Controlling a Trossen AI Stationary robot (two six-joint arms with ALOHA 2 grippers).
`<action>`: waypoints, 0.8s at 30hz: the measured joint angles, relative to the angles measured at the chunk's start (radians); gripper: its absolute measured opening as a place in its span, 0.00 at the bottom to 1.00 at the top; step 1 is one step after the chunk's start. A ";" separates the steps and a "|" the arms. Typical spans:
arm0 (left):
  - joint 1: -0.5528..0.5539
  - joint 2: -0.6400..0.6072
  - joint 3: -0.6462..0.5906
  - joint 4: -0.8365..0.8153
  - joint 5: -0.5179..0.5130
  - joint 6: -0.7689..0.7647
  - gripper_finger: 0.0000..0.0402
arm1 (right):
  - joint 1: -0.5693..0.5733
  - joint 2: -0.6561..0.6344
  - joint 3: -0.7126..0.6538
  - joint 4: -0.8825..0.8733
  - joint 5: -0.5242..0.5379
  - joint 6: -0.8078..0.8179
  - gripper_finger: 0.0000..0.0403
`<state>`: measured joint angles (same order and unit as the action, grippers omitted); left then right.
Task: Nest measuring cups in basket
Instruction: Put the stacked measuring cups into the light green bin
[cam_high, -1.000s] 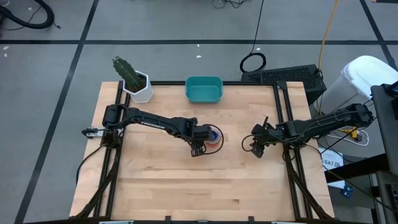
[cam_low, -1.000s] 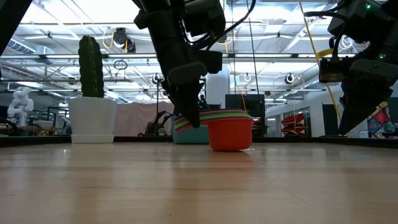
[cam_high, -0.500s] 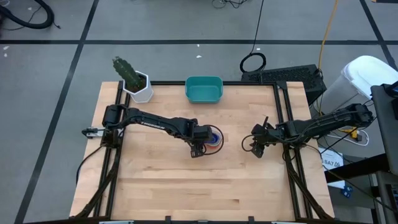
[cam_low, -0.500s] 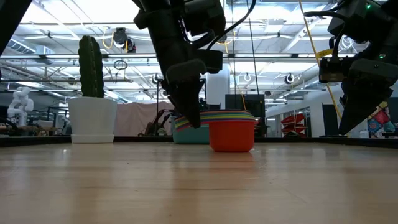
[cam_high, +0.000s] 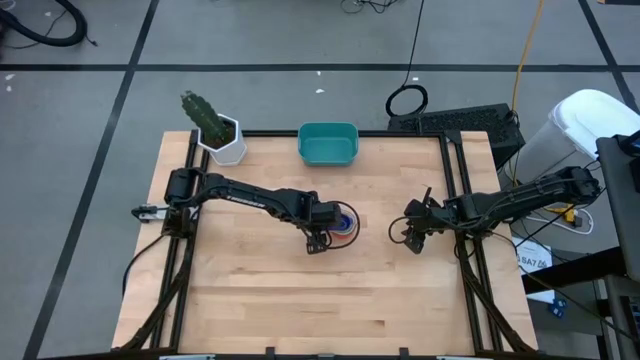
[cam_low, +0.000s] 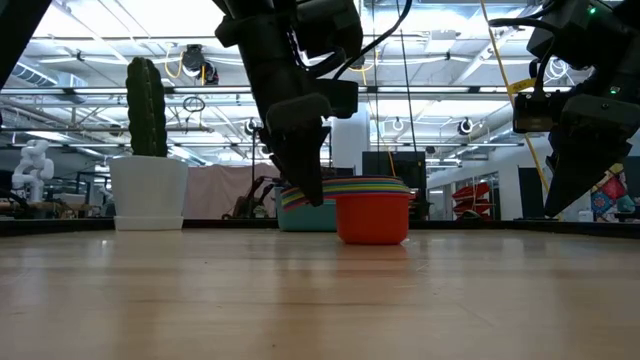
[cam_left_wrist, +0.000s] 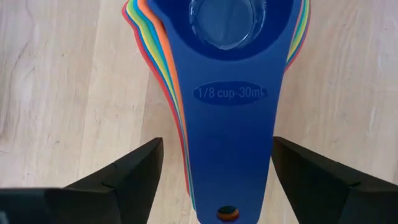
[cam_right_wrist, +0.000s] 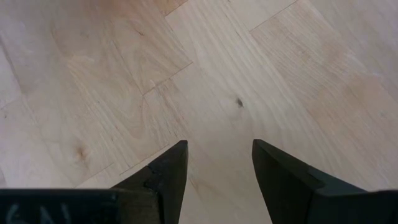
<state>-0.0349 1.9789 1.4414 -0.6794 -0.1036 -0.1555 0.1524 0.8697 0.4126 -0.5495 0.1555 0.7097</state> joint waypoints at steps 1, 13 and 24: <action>0.000 0.000 0.000 0.000 0.000 0.000 0.73 | 0.000 0.000 0.000 0.000 0.000 0.000 0.42; 0.001 0.000 0.000 0.000 0.016 0.013 0.53 | 0.000 0.000 0.000 0.000 0.000 0.000 0.42; 0.006 0.000 0.000 0.000 0.017 -0.007 0.37 | 0.000 0.000 0.000 0.000 0.000 0.000 0.42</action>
<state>-0.0288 1.9789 1.4414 -0.6792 -0.0868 -0.1623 0.1524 0.8696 0.4126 -0.5494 0.1555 0.7097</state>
